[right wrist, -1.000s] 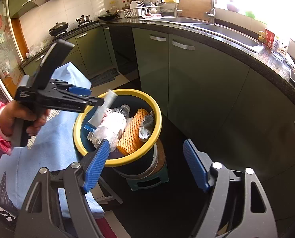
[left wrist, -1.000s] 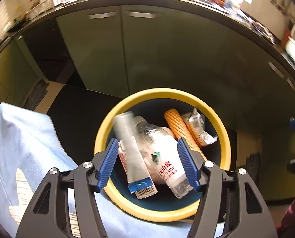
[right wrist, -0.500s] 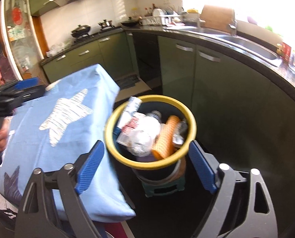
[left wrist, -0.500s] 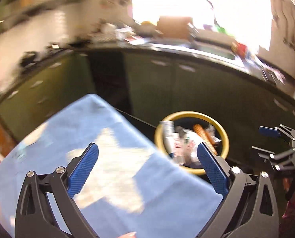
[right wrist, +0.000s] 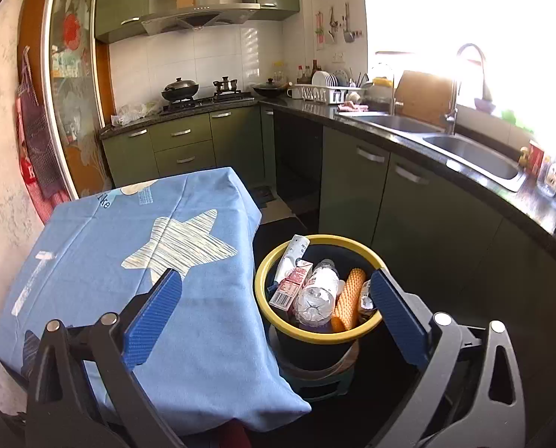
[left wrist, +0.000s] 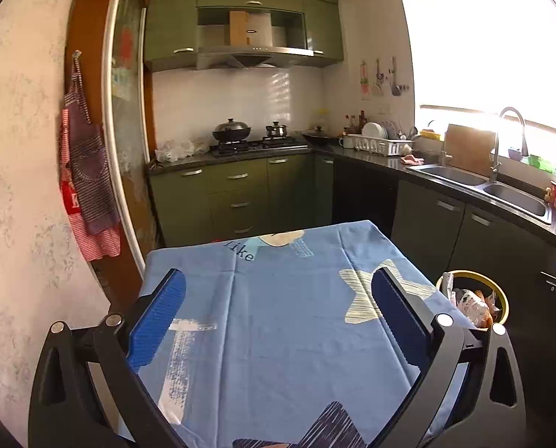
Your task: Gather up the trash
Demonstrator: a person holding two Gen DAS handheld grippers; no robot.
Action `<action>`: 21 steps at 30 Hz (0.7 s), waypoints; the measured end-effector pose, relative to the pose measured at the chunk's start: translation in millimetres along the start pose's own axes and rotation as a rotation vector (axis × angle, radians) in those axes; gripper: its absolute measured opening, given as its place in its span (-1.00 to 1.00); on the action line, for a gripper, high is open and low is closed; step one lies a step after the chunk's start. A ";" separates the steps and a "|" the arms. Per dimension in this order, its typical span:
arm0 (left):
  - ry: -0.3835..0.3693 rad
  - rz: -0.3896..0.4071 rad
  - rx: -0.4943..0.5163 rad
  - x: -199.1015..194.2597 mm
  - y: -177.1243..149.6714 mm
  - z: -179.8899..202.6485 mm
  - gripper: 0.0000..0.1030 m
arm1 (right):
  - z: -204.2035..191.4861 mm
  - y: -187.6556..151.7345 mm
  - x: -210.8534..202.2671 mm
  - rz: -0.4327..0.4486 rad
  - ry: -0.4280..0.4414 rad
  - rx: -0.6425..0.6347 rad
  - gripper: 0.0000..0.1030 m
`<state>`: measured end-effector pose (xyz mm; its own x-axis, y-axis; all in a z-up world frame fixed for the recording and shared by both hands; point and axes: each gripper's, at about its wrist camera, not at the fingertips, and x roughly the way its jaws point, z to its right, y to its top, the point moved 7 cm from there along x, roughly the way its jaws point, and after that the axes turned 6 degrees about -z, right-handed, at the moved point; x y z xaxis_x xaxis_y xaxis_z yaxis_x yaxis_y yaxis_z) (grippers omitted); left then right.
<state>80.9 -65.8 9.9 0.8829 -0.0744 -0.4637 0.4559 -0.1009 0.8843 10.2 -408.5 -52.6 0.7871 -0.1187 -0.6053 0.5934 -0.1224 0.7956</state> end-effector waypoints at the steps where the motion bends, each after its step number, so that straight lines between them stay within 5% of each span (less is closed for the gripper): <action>1: 0.015 0.001 -0.008 -5.8 -4.3 -7.2 0.91 | -3.2 1.2 -5.7 0.010 -0.014 -0.008 0.87; 8: 0.031 0.001 -0.047 -31.4 -26.5 -33.2 0.91 | -14.7 2.9 -21.6 0.030 -0.020 -0.041 0.87; 21: 0.024 0.012 -0.040 -35.3 -25.9 -20.7 0.91 | -13.7 1.3 -22.7 0.029 -0.023 -0.036 0.87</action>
<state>40.2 -40.0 4.5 0.8907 -0.0520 -0.4517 0.4487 -0.0599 0.8917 -4.6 -392.5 -37.4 0.8003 -0.1446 -0.5820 0.5763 -0.0830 0.8130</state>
